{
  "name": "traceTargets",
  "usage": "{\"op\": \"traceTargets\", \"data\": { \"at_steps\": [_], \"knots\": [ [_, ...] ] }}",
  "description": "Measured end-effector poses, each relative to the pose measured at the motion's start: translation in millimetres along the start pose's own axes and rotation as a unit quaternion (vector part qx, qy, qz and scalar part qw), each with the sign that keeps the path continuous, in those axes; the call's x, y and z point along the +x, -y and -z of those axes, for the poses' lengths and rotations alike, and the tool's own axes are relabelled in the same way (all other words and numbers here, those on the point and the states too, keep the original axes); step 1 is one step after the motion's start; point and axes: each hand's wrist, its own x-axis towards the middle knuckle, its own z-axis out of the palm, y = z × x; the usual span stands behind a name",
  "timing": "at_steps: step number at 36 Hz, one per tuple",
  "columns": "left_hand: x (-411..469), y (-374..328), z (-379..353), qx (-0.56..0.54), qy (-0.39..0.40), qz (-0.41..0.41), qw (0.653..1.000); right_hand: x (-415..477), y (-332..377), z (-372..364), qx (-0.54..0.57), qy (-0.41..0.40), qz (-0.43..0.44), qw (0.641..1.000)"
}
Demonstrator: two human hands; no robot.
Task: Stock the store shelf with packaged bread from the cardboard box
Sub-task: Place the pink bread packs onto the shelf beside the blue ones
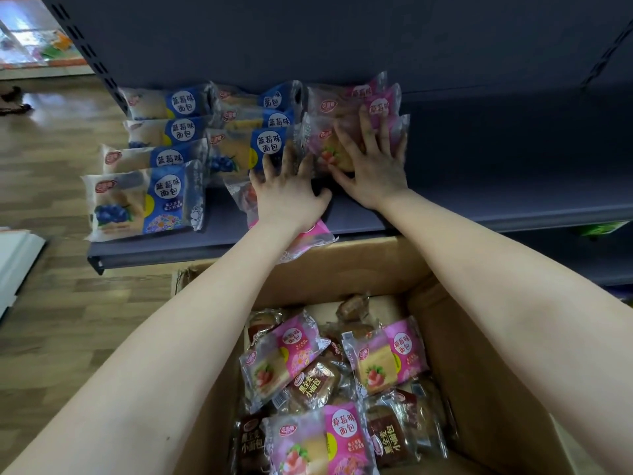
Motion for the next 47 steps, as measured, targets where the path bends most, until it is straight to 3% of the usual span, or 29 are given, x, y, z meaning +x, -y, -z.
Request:
{"op": "traceTargets", "data": {
  "at_steps": [9,16,20,25,32,40,47],
  "knots": [
    [-1,-1,1,0.001,0.001,0.001,1.000,1,0,0,-0.008,0.013,-0.001,1.000],
    [0,-1,1,-0.013,0.012,0.004,1.000,-8,4,10,-0.024,-0.044,0.023,0.998],
    [-1,5,9,-0.102,0.007,0.025,0.994,-16,13,14,-0.035,-0.041,0.010,0.998],
    [-10,24,22,-0.246,-0.059,0.035,0.967,-33,29,23,-0.001,-0.060,-0.011,0.998],
    [-28,70,42,-0.223,-0.101,0.063,0.967,-47,50,55,0.061,-0.095,0.017,0.993],
    [-59,100,53,-0.161,-0.126,0.045,0.978,-60,99,74,0.078,-0.107,0.123,0.984],
    [-86,90,39,-0.148,-0.123,-0.011,0.981,-67,134,54,0.053,-0.023,0.050,0.997]
  ]
}}
